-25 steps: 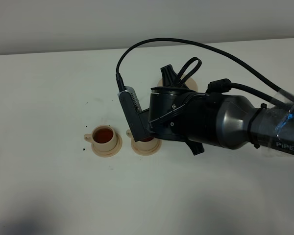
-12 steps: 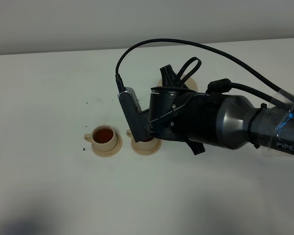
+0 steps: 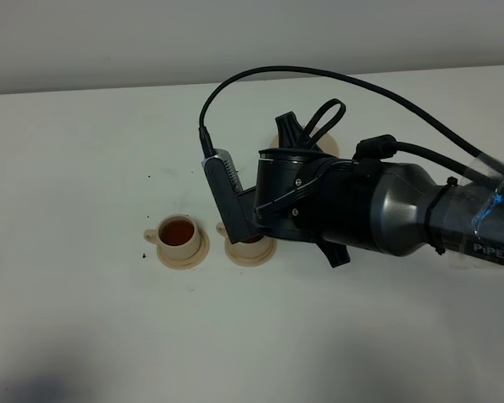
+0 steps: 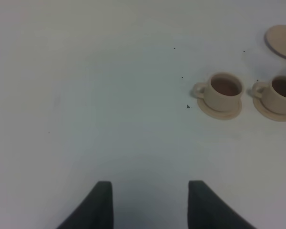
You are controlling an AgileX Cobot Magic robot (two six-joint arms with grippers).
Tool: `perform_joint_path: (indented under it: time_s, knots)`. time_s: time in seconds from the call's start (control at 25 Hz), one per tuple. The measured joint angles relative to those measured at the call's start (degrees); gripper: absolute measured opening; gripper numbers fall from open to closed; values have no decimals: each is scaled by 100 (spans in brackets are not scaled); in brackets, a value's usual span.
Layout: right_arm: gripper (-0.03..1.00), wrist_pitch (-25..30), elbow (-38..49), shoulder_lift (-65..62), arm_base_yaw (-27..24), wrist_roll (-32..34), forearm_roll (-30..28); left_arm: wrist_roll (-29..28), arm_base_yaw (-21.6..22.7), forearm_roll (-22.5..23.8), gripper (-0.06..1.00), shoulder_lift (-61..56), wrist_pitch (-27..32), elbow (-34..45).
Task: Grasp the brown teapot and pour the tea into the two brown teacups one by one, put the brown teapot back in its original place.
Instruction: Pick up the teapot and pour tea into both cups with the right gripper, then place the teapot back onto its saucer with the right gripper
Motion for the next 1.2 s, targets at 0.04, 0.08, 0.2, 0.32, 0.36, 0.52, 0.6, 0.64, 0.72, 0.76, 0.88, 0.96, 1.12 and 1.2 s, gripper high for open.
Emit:
perform_joint_path:
  time_s: [0.04, 0.08, 0.2, 0.32, 0.36, 0.52, 0.6, 0.64, 0.72, 0.76, 0.88, 0.96, 1.12, 1.2]
  knots:
    - [12, 8, 0, 0, 0, 61, 30, 0, 0, 0, 41, 0, 0, 0]
    - [12, 8, 0, 0, 0, 150, 57, 0, 0, 0, 41, 0, 0, 0]
    - [12, 14, 0, 0, 0, 465, 71, 0, 0, 0, 41, 0, 0, 0]
    - [12, 73, 0, 0, 0, 808, 90, 0, 0, 0, 41, 0, 0, 0]
    - [12, 109, 0, 0, 0, 902, 114, 0, 0, 0, 41, 0, 0, 0]
    - [12, 245, 0, 0, 0, 1038, 323, 0, 0, 0, 41, 0, 0, 0]
    - [12, 266, 0, 0, 0, 1061, 432, 0, 0, 0, 41, 0, 0, 0]
    - [12, 266, 0, 0, 0, 1097, 489, 0, 0, 0, 41, 0, 0, 0]
    - [12, 268, 0, 0, 0, 1226, 581, 0, 0, 0, 41, 0, 0, 0]
    - [12, 273, 0, 0, 0, 1337, 624, 0, 0, 0, 41, 0, 0, 0]
    - [12, 273, 0, 0, 0, 1856, 706, 0, 0, 0, 41, 0, 0, 0]
    - [12, 280, 0, -14, 0, 2235, 705, 0, 0, 0, 41, 0, 0, 0]
    - [12, 422, 0, -165, -12, 2726, 732, 0, 0, 0, 41, 0, 0, 0]
    - [12, 471, 0, -281, -70, 2907, 835, 0, 0, 0, 41, 0, 0, 0]
